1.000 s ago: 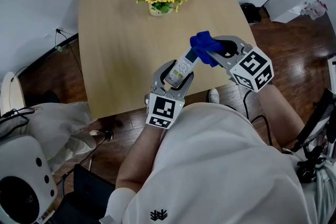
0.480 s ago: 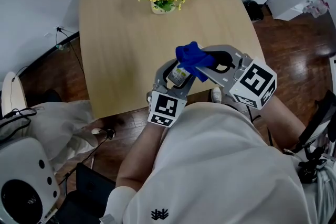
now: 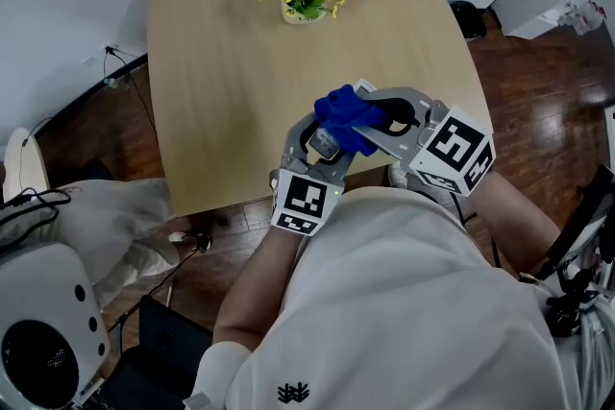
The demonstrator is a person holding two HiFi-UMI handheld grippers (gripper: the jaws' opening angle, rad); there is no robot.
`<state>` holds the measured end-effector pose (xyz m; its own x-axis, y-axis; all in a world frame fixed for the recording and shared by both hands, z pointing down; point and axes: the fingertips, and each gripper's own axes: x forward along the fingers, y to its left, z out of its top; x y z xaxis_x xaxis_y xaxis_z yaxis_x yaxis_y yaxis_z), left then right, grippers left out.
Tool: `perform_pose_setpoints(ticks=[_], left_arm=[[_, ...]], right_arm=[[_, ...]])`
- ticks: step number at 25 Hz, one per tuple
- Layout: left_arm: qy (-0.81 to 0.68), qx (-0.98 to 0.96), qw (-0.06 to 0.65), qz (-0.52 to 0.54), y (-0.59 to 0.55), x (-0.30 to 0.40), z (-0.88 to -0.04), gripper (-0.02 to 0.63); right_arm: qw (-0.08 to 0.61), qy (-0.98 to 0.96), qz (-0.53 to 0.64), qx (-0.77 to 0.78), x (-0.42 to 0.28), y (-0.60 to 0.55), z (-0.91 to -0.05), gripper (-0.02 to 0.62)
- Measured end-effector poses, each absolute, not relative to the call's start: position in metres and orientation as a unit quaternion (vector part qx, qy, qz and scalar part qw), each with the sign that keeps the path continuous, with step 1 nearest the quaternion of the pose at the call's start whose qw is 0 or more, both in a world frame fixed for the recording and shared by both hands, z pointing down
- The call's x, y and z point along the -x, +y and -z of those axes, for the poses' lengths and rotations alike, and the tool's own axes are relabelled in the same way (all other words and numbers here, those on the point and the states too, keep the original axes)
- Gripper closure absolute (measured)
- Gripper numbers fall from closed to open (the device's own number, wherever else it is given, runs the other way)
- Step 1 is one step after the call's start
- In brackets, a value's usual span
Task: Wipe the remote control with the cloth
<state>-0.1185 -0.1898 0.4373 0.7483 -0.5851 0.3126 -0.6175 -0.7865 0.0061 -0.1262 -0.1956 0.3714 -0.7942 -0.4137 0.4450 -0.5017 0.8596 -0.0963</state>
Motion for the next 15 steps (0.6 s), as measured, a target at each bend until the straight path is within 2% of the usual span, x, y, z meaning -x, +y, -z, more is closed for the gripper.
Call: perform_pose_setpoints(ticks=[15], left_arm=[[-0.315, -0.936, 0.057, -0.15, -0.191, 0.114, -0.441, 0.334]], right_arm=[[0.246, -0.881, -0.134, -0.381, 0.007, -0.258, -0.415, 0.506]])
